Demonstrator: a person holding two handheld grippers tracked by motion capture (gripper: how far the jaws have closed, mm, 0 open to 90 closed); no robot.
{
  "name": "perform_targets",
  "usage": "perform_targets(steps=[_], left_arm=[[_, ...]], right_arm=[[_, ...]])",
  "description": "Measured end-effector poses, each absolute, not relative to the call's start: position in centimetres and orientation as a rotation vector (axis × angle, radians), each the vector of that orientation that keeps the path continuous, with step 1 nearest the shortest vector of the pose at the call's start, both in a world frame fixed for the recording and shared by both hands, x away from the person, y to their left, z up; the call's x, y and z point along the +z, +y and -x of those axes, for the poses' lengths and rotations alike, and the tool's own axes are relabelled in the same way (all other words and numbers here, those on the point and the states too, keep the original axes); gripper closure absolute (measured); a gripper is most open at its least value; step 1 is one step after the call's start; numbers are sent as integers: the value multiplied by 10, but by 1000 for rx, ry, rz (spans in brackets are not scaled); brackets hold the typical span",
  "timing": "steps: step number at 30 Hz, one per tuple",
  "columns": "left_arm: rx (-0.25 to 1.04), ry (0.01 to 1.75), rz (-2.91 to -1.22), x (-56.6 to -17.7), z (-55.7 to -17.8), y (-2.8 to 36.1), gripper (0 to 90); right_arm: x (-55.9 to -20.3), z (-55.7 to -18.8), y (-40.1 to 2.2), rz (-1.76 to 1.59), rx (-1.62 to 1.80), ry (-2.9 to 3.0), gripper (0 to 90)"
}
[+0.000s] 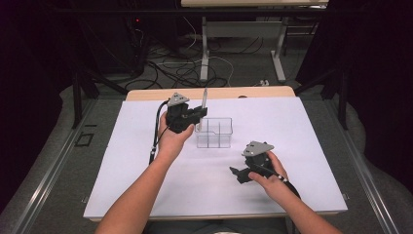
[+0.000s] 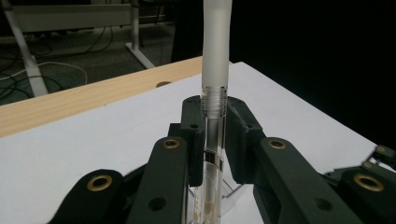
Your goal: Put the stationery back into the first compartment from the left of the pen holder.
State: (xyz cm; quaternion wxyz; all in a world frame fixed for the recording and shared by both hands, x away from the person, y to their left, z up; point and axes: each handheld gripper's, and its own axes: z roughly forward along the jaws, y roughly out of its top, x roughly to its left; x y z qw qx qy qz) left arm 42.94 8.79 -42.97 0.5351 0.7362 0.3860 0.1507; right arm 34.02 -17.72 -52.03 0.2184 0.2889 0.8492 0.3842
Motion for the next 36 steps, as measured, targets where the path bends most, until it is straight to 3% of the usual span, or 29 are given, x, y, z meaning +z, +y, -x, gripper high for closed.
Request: perform_targets(steps=[9, 36], left_arm=[[375, 944, -1703, -437, -443, 90, 792], [357, 1019, -1801, -472, -459, 81, 792]], right_arm=[[-524, -340, -177, -808, 1079, 2354, 0], [-531, -341, -179, -831, 1088, 2380, 28]])
